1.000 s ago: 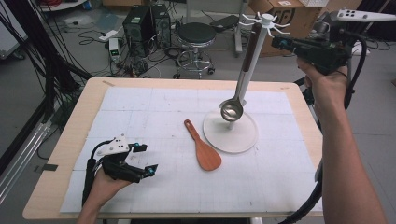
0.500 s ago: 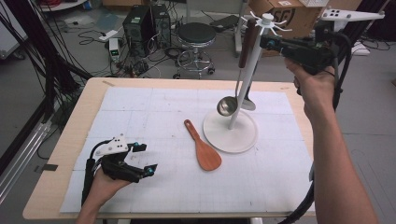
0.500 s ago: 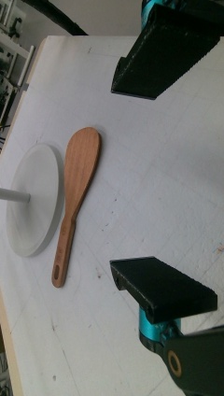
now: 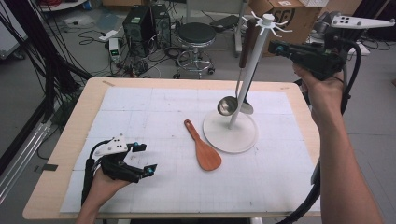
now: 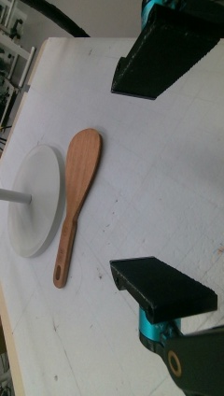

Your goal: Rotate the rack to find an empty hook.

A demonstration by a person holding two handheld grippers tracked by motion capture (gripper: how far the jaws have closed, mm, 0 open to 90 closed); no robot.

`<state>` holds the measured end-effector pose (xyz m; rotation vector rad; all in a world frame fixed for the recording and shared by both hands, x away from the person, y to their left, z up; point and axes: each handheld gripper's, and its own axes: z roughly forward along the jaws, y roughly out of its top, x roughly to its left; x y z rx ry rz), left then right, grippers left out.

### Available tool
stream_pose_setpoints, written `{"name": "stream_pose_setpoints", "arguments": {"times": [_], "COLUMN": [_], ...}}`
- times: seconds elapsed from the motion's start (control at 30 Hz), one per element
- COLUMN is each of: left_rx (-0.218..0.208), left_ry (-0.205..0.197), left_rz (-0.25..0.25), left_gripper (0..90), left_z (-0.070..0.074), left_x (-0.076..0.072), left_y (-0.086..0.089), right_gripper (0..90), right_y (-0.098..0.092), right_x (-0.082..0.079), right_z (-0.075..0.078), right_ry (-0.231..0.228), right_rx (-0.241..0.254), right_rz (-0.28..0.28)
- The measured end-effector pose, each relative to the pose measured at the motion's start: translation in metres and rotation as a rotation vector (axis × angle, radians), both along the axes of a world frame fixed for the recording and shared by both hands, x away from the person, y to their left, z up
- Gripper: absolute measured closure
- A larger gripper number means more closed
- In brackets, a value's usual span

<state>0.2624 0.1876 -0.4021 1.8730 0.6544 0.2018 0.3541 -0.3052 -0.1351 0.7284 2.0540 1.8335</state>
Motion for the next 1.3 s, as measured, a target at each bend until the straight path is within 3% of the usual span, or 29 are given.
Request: {"name": "stream_pose_setpoints", "arguments": {"times": [0.4,0.63,1.3], "left_rx": [0.002,0.004,-0.001], "left_ry": [0.002,0.001,0.001], "left_rz": [-0.002,0.001,0.005], "left_gripper": [13.7,13.8,13.7], "left_z": [-0.001,0.000,0.000], "left_x": [0.001,0.001,0.001], "left_y": [-0.001,0.001,0.001], "right_gripper": [89.5,89.5,89.5], "right_y": [-0.024,-0.017,0.006], "right_x": [0.002,0.006,0.007], "right_z": [0.002,0.008,0.008], "right_ry": [-0.006,-0.012,-0.019], "right_rx": [0.030,0.004,-0.007], "right_rz": [-0.053,-0.049,-0.010]}}
